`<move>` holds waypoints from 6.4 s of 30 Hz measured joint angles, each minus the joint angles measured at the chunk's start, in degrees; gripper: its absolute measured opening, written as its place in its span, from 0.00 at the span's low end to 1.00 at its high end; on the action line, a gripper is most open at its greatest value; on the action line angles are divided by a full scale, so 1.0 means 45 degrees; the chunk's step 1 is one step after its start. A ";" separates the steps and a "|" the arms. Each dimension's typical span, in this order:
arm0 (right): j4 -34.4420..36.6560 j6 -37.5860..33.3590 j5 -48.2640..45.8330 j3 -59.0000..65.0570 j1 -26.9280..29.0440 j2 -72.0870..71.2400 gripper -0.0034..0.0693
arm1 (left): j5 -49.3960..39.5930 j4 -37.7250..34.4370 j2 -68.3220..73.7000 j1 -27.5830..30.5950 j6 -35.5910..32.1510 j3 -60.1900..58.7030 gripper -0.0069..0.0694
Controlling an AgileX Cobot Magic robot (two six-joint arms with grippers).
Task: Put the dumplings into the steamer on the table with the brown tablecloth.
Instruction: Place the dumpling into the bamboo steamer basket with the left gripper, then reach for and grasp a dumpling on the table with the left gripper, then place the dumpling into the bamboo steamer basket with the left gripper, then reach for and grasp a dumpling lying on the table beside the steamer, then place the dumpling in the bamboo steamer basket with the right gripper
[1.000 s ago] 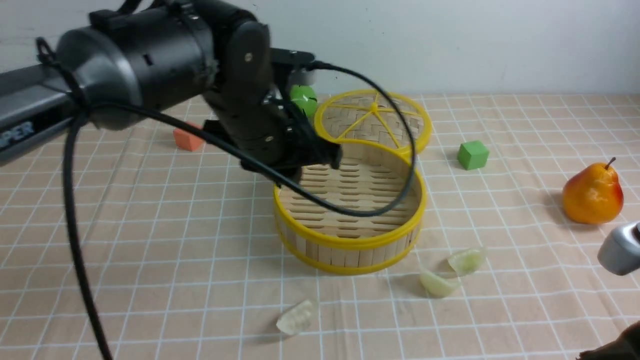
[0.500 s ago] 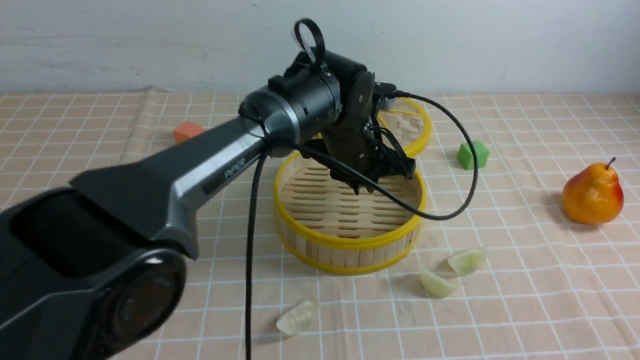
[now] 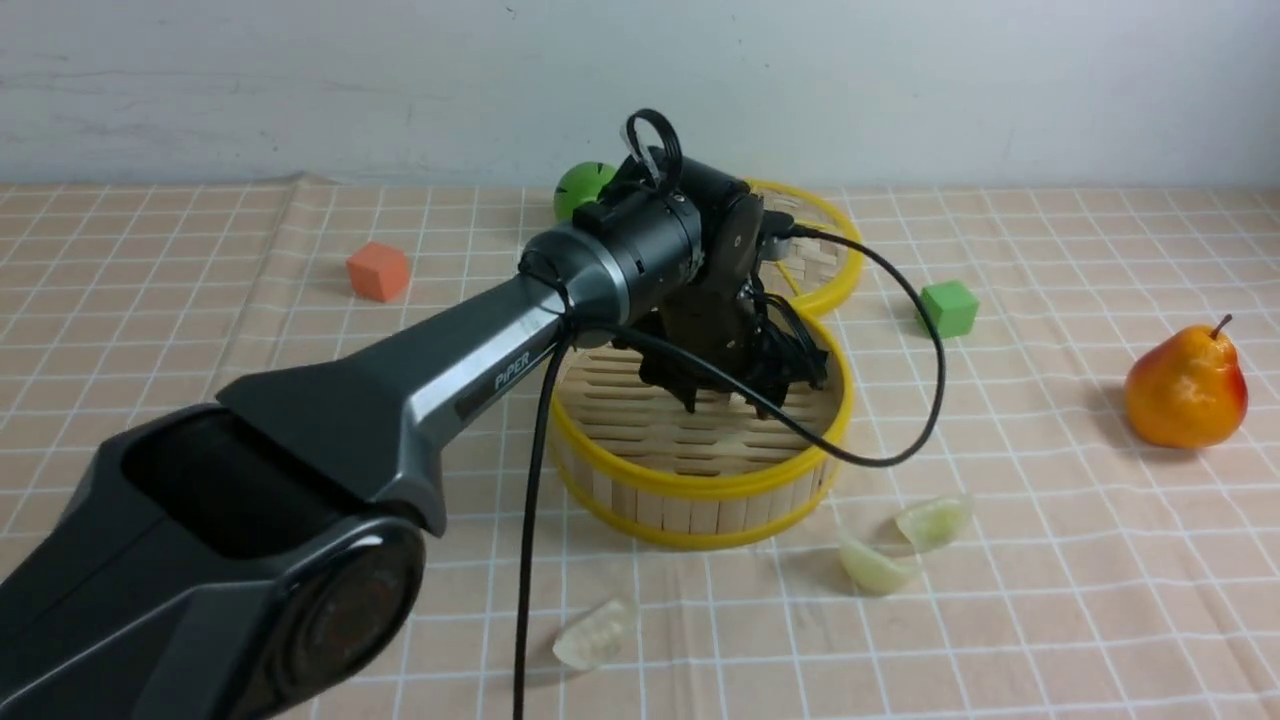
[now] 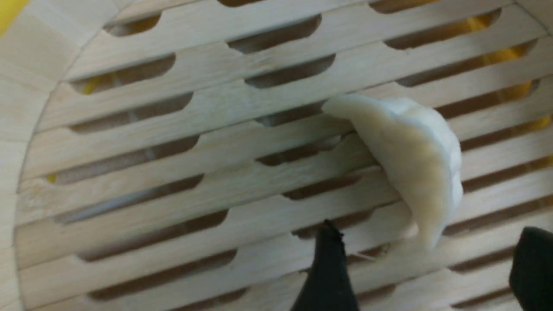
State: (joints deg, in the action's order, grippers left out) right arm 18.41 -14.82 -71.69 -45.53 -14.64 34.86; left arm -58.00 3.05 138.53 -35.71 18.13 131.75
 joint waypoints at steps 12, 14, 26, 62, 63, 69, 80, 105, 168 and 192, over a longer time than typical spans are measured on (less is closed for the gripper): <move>0.0105 0.0000 0.0015 0.0000 0.0000 0.0000 0.07 | -0.2769 -0.2837 -0.5074 -0.0011 -0.2111 -0.0864 0.81; 0.0211 0.0000 0.0015 0.0000 0.0000 0.0000 0.07 | -0.2903 -0.3153 -0.5607 -0.0011 -0.2516 -0.1350 0.80; 0.0405 -0.0115 0.0696 0.0000 0.0000 0.0000 0.08 | -0.2982 -0.0260 -0.8383 -0.2099 -0.2958 -0.6193 0.80; -0.0096 -0.0131 0.1483 0.0000 0.0000 0.0000 0.10 | 0.0061 0.1026 -0.4910 -0.1781 -0.2147 -1.0855 0.53; -0.0126 -0.0131 0.1483 0.0000 0.0000 0.0000 0.10 | 0.0191 0.1026 -0.4882 -0.1781 -0.2091 -1.0855 0.49; -0.0126 -0.0131 0.1483 0.0000 0.0000 0.0000 0.11 | 0.0220 0.1056 -0.4870 -0.1781 -0.2014 -1.0866 0.43; -0.0126 -0.0131 0.1483 0.0000 0.0000 0.0000 0.13 | -0.0171 0.0998 -0.5237 -0.1781 -0.1629 -1.0840 0.43; 0.0103 -0.0131 0.1711 0.0000 0.0000 0.0153 0.15 | -0.1085 0.1846 -0.2552 0.0190 -0.0007 -0.1837 0.43; -0.2029 -0.1372 0.5374 -0.4421 -0.2400 1.2369 0.67 | -0.2973 -0.0401 -2.0484 0.0190 -0.0044 -1.5450 0.07; -0.3353 -0.1372 0.7601 -0.5392 -0.2409 1.5714 0.39 | -0.2973 -0.0879 -2.1658 0.0190 0.0011 -1.6946 0.07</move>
State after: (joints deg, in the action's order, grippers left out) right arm 3.32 -21.00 -37.49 -69.79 -25.48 105.57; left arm -71.38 -0.90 41.07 -34.85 18.18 55.49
